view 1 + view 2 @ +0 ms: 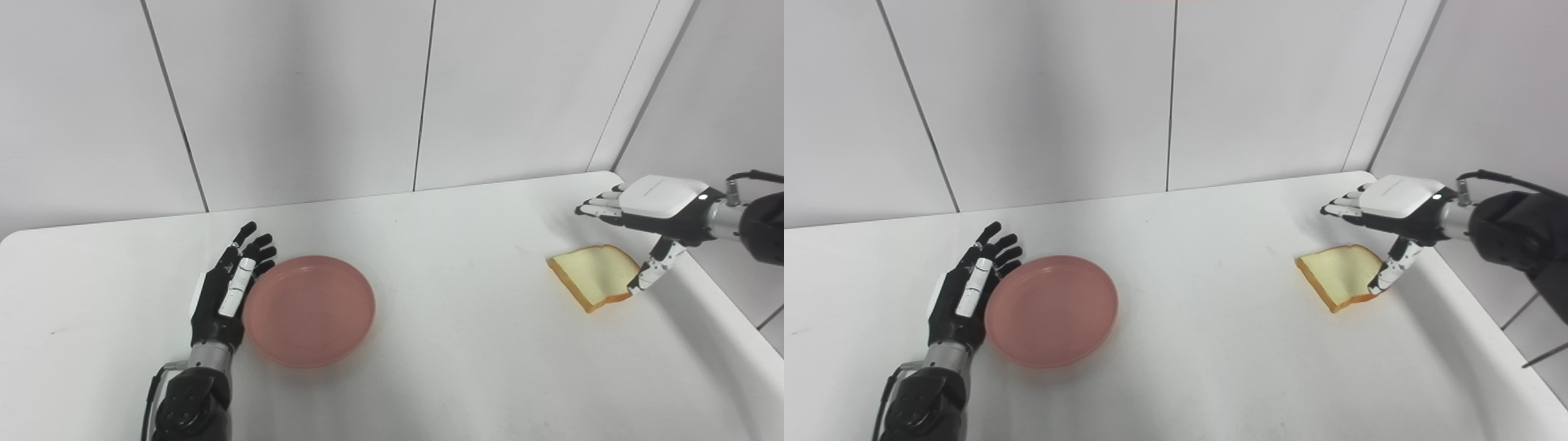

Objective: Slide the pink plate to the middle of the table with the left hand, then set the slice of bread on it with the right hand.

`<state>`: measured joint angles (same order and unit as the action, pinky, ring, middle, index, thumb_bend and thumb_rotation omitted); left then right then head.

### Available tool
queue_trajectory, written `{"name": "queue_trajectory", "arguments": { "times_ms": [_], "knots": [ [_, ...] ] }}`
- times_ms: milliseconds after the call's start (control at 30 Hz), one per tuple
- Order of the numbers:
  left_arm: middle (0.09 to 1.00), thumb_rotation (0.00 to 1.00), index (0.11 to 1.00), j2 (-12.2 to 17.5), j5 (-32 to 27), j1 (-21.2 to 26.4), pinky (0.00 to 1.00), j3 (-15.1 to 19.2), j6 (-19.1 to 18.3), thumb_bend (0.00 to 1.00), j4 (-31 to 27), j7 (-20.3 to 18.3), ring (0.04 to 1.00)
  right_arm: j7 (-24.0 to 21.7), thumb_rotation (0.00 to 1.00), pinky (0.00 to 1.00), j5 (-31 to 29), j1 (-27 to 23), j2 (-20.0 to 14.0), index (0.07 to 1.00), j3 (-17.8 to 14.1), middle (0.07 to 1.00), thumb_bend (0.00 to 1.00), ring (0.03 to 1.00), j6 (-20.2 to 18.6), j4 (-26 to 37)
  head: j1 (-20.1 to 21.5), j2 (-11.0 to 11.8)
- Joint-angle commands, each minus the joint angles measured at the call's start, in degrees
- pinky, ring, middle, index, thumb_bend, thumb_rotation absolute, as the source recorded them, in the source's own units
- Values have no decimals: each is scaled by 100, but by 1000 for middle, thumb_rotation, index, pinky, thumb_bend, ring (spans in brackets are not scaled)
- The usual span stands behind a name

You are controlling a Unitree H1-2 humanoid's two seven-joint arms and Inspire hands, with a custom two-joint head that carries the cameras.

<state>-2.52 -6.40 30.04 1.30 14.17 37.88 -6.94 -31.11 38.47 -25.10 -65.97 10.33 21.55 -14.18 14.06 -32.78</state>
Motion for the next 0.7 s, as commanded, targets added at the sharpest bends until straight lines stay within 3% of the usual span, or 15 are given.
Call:
{"name": "queue_trajectory", "arguments": {
  "times_ms": [0,300,400,533,667],
  "knots": [
    [810,699,856,-24,28,-330,803,-30,-251,791,192,20,798,6,550,1000,118,-199,-94,1000,-72,1000,1000,1000,-273,37,-13,-13],
    [796,709,845,24,62,-336,791,-45,-271,798,129,30,791,119,620,1000,547,-284,99,1000,145,1000,1000,1000,-137,-229,2,-25],
    [796,698,846,14,10,-342,799,-23,-299,786,122,-14,791,105,615,1000,36,-211,206,1000,-44,1000,1000,1000,-120,-338,2,-25],
    [805,697,850,16,17,-354,803,-32,-266,778,125,-35,799,675,611,979,-1252,-9,479,1000,-600,1000,1000,1000,485,-896,-36,-38],
    [804,697,847,57,-2,-349,799,-22,-270,779,167,-86,798,738,591,930,-1714,235,452,1000,-858,1000,1000,1000,501,-970,19,-33]
  ]
}}
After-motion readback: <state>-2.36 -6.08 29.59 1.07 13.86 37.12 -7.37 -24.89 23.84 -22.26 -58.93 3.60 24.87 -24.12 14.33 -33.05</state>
